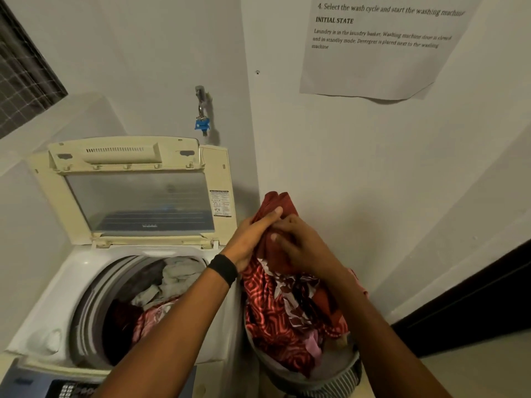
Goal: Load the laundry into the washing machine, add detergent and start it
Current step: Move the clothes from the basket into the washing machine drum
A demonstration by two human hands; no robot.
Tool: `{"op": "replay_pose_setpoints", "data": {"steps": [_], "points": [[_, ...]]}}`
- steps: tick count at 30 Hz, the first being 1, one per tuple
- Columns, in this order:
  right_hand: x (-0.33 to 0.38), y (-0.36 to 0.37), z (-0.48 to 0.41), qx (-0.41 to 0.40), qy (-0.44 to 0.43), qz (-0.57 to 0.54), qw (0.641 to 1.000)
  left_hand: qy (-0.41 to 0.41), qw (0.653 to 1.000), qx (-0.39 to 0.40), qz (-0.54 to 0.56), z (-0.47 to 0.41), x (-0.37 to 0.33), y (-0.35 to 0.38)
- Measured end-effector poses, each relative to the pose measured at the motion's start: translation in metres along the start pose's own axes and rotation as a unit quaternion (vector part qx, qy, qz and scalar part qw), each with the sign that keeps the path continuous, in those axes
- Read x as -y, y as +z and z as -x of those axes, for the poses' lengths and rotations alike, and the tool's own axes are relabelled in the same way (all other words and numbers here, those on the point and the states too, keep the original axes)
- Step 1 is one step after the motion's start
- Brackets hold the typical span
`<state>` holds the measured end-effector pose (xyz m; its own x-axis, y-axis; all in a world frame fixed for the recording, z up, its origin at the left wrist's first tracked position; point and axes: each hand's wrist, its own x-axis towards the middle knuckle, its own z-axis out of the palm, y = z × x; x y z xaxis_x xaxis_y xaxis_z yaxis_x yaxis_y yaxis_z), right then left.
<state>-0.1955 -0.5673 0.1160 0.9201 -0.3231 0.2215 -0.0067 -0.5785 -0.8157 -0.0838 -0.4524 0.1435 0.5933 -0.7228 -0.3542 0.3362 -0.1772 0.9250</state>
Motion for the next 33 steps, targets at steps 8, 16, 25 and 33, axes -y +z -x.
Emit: {"op": "replay_pose_setpoints", "data": {"steps": [8, 16, 25, 33], "points": [[-0.024, -0.017, 0.027, 0.093, 0.086, 0.142, 0.982, -0.002, 0.991, -0.129, 0.046, -0.010, -0.012, -0.025], [0.014, -0.055, -0.007, 0.033, -0.034, 0.113, 0.992, 0.001, 0.995, 0.068, -0.070, -0.002, -0.022, -0.023], [0.008, -0.031, -0.023, -0.046, -0.007, 0.073, 0.996, 0.000, 0.988, 0.109, -0.109, -0.005, -0.013, -0.035], [-0.027, -0.043, 0.009, 0.062, 0.139, 0.086, 0.985, -0.006, 1.000, -0.025, -0.004, -0.012, -0.013, -0.044]]}}
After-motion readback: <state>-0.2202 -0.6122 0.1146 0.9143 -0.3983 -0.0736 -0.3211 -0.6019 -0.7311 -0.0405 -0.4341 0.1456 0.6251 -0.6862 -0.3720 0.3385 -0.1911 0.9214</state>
